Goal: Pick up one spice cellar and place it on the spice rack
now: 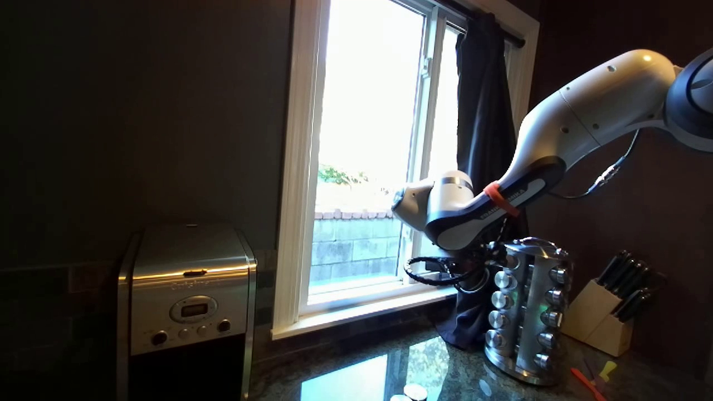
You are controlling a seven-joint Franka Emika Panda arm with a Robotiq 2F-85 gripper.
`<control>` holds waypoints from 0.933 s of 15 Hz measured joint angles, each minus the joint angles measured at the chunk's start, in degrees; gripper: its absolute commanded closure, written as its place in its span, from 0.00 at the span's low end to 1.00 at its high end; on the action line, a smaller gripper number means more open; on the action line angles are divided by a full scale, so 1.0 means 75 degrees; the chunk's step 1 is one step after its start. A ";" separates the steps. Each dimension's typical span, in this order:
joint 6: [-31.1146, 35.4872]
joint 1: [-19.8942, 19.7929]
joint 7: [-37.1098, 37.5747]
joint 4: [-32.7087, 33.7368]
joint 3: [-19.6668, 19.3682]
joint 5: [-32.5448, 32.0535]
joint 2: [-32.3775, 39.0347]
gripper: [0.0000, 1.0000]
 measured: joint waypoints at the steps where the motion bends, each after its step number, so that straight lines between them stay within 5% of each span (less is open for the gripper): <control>1: 0.0000 0.0005 0.0029 -0.0022 0.0000 -0.0041 0.0005 0.76; 14: 0.0639 -0.0085 0.0221 -0.0182 -0.0016 -0.0193 -0.0028 0.76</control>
